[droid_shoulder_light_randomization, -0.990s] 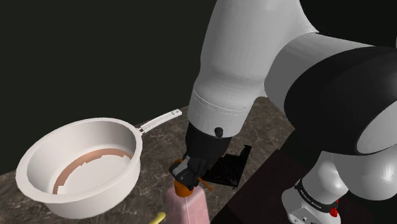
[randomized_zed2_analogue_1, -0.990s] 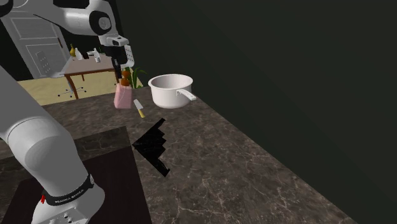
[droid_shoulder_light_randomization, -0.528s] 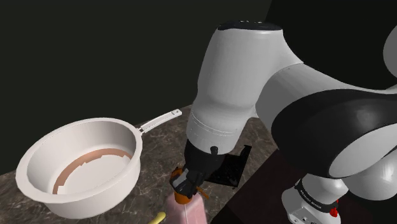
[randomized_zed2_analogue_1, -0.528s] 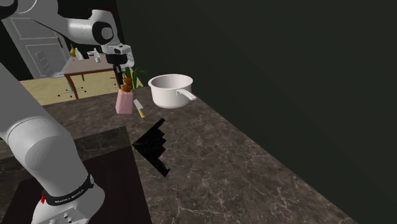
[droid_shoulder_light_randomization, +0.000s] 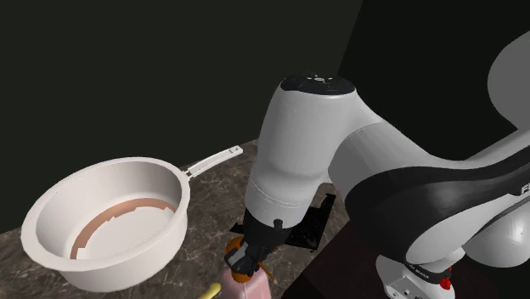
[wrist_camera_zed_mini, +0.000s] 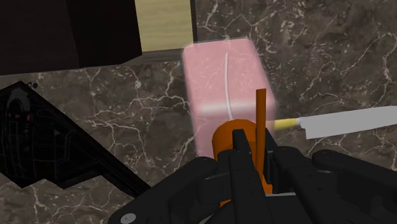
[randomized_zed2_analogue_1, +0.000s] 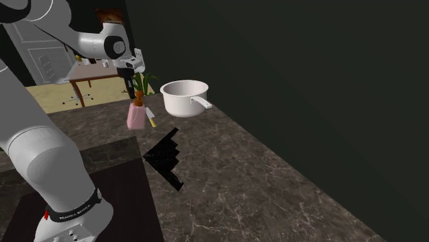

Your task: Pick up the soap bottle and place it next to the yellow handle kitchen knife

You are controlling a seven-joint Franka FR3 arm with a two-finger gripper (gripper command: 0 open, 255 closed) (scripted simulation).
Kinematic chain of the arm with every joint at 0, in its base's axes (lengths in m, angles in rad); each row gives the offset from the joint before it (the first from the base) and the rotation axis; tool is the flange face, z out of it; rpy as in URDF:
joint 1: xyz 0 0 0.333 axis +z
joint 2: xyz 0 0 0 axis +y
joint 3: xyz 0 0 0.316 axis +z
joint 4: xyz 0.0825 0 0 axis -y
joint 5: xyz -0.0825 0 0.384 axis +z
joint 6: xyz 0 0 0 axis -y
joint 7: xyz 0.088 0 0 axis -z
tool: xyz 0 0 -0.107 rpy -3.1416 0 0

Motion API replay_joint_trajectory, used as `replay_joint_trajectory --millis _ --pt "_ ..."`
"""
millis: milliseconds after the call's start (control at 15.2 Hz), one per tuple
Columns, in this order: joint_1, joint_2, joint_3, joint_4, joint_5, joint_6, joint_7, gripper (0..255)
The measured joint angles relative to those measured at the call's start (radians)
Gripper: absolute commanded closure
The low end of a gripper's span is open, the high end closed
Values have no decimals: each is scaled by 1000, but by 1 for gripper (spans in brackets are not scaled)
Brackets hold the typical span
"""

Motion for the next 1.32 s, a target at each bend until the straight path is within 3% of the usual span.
replay_joint_trajectory --millis 396,792,858,1320 --pt "-1 46 12 -43 -23 84 16 255" --pt "-2 51 12 -46 -26 92 17 255" --pt "-2 51 12 -46 -26 92 17 0" --pt "-3 42 9 -37 -21 75 12 0"
